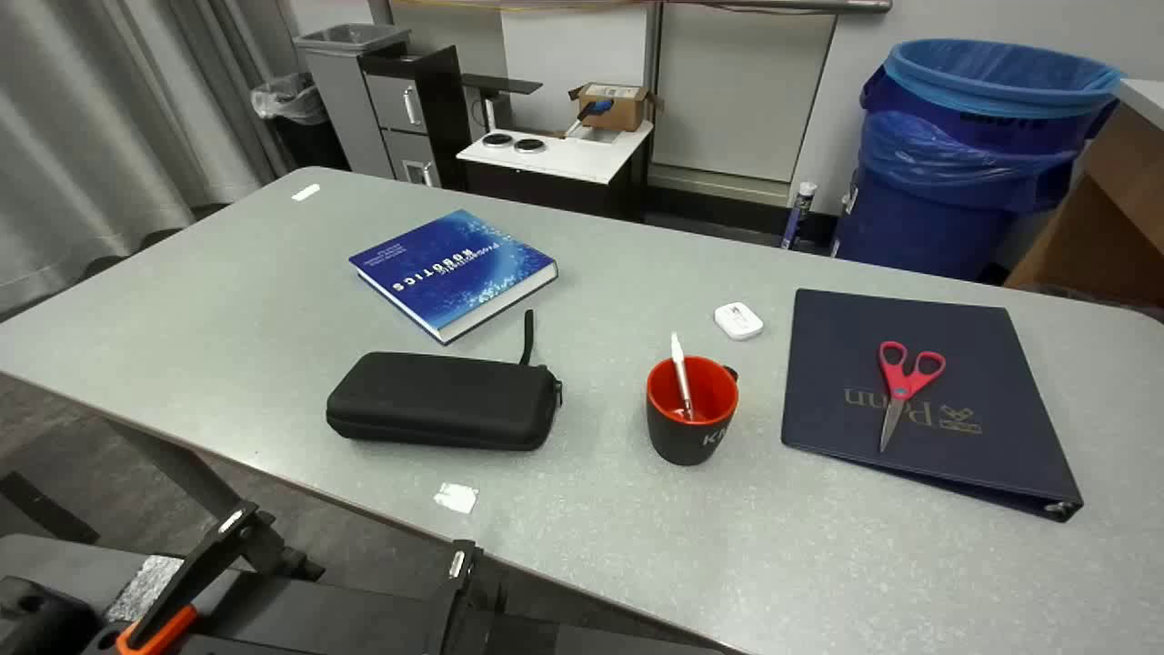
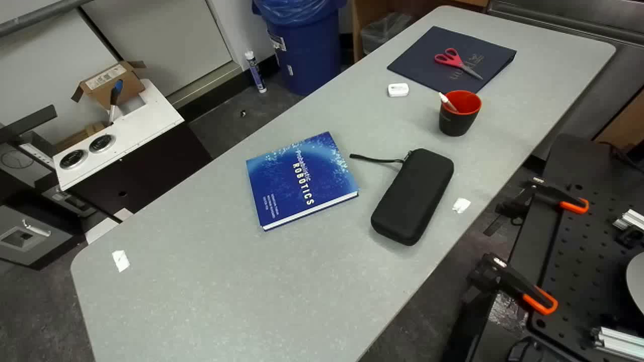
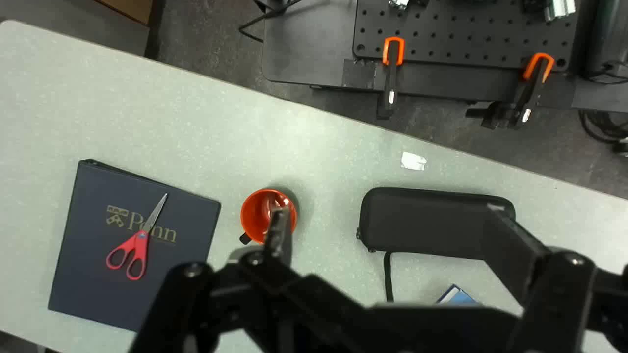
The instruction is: Take the marker from the black cup and put it on the table
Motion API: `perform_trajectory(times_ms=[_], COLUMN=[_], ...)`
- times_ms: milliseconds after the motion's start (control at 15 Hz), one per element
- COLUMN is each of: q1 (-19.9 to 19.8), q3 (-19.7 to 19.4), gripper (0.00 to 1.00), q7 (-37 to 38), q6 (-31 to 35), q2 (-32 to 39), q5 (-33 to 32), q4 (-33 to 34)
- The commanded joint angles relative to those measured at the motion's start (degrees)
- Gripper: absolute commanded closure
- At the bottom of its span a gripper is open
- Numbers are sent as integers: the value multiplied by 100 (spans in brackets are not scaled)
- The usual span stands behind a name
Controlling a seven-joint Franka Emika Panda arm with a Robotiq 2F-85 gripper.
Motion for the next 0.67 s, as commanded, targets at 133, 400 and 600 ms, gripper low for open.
perform_trajectory(times_ms=[133,400,600], q1=[90,90,87], q3=[-67,-67,-61], gripper=[0,0,0], q7=[38,38,123], q6=[-23,-23,110], q2=[2,3,25], q5=[-31,-31,-13], q4=[14,14,23])
